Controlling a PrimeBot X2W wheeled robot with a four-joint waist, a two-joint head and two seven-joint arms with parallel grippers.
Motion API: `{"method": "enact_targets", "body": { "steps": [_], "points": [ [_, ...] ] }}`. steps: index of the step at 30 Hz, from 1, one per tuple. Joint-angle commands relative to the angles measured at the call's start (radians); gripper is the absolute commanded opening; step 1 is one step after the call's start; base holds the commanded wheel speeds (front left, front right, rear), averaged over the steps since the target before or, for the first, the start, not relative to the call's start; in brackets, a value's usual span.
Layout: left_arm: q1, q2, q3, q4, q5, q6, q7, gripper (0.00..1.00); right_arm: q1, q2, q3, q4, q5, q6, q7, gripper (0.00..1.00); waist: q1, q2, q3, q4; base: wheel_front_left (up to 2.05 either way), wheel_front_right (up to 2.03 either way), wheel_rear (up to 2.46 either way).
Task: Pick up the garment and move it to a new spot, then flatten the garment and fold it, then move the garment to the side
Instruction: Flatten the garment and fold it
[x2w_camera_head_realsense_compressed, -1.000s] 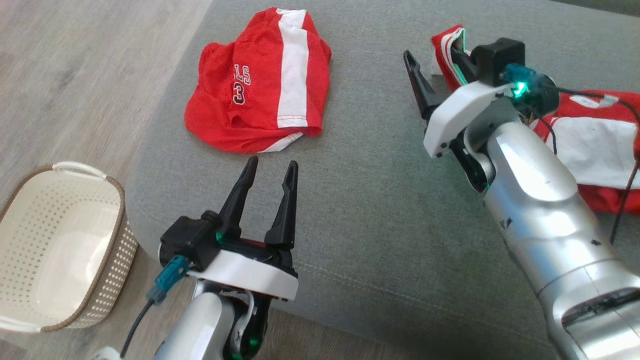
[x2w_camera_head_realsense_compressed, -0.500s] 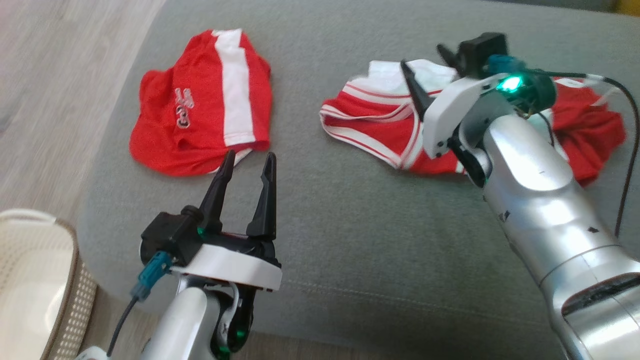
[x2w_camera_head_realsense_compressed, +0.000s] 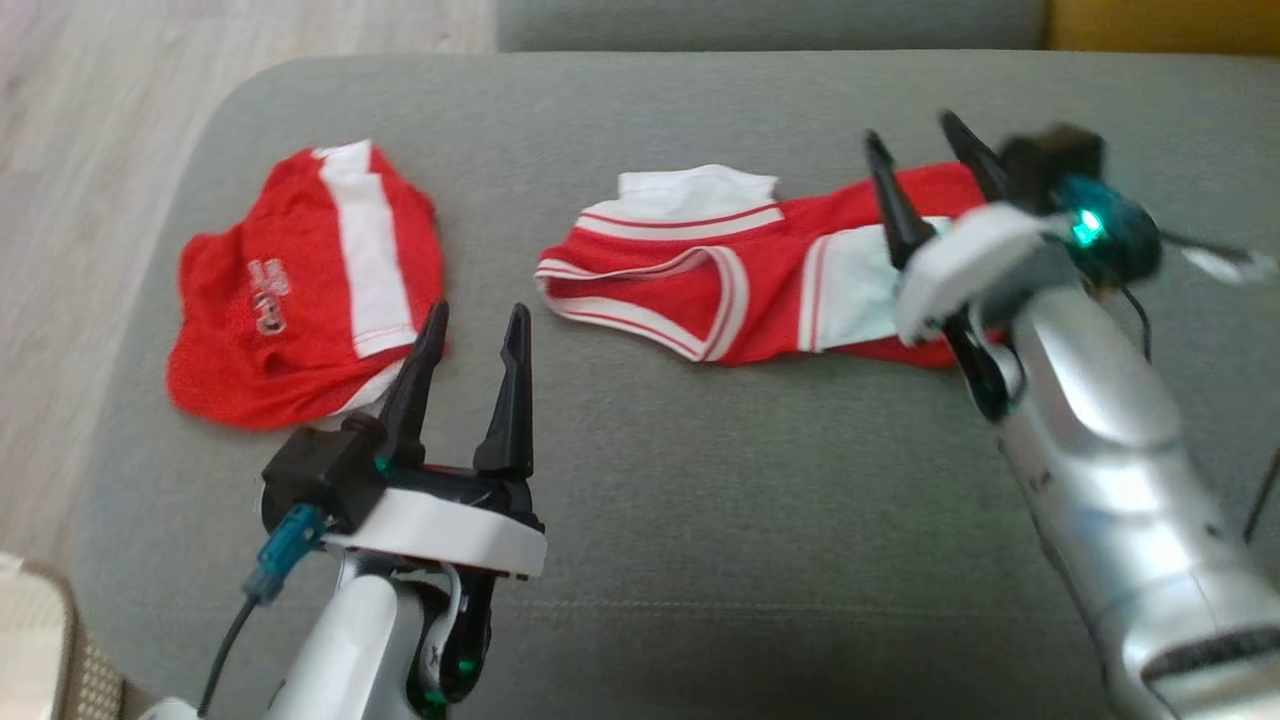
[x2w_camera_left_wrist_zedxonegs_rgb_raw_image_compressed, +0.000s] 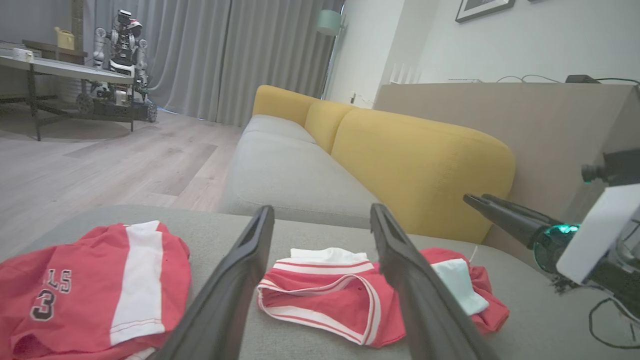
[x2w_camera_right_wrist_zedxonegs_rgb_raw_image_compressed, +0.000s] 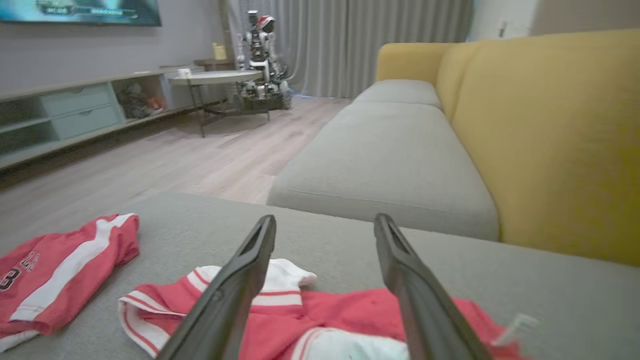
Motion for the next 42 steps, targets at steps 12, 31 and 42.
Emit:
{"method": "enact_targets", "body": {
  "steps": [12, 31, 42],
  "points": [
    [-0.036, 0.005, 0.033, -0.030, -0.022, -0.002, -0.005, 1.00, 0.407, 0.019, -0.267, -0.503, -0.027, 0.000, -0.025, 1.00, 0.0000, -0.0001, 0.030, -0.099, 0.00, 0.00, 0.00],
    [-0.303, 0.005, -0.113, 0.456, -0.041, -0.029, -0.005, 1.00, 0.481, 0.025, -0.223, -0.675, 0.053, 0.000, -0.025, 1.00, 0.0000, -0.0001, 0.161, -0.269, 0.00, 0.00, 0.00],
    [-0.517, 0.005, -0.170, 0.772, -0.117, -0.063, -0.003, 1.00, 0.476, 0.025, -0.208, -0.705, 0.075, 0.000, -0.025, 1.00, 0.0000, -0.0001, 0.213, -0.334, 0.00, 0.00, 0.00]
  ]
}}
